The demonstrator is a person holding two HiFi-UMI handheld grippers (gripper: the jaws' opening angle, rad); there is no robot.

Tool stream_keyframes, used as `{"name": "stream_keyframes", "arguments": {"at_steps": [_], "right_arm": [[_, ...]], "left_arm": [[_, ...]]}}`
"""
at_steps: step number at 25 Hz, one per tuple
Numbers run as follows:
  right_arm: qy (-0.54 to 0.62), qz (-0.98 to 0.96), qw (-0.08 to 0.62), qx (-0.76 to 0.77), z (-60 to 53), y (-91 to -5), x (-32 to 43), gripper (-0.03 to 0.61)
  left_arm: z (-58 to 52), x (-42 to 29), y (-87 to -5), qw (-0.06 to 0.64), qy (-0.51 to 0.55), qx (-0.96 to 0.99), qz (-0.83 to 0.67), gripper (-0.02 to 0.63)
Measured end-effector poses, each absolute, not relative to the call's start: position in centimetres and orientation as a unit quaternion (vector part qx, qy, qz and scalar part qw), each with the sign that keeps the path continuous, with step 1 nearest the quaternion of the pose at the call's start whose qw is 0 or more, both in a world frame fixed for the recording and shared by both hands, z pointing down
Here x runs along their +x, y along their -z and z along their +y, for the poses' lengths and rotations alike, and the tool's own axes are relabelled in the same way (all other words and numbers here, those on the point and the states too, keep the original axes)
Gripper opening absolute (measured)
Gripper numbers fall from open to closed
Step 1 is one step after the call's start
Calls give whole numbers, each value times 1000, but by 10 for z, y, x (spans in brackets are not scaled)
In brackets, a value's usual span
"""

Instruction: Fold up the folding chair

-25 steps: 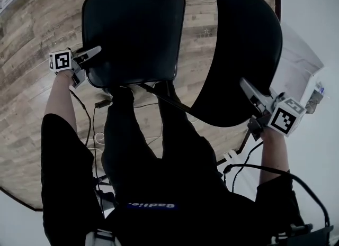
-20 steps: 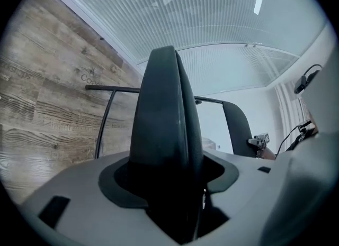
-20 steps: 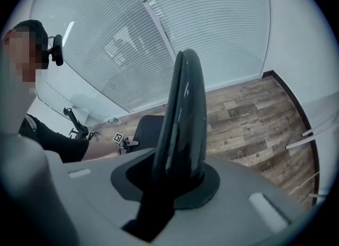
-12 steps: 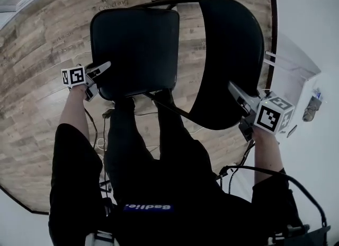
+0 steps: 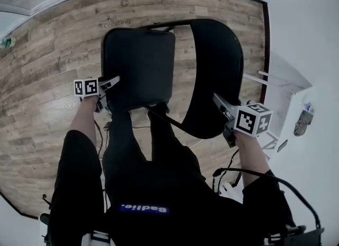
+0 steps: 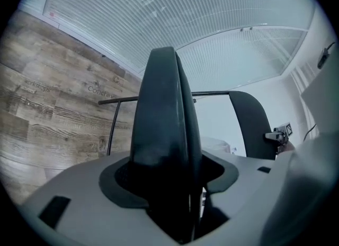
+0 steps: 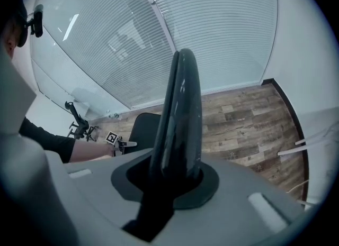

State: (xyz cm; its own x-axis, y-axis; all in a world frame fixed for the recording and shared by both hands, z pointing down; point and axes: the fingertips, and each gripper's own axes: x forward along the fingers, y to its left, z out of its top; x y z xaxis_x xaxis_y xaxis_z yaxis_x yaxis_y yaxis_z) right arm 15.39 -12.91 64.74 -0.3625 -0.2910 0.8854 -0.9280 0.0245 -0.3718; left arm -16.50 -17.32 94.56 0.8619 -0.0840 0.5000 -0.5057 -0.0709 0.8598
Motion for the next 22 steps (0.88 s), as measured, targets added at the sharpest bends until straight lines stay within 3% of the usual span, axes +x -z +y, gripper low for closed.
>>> {"name": "stream_keyframes", "arguments": {"at_steps": [4, 22], "right_arm": [[-534, -642, 288, 469, -126, -636, 167, 63], [-514, -642, 324, 466, -128, -580, 192, 63]], "left_arm": [[-169, -145, -921, 644, -170, 713, -220, 270], [-148, -63, -829, 623, -209, 693, -296, 236]]}}
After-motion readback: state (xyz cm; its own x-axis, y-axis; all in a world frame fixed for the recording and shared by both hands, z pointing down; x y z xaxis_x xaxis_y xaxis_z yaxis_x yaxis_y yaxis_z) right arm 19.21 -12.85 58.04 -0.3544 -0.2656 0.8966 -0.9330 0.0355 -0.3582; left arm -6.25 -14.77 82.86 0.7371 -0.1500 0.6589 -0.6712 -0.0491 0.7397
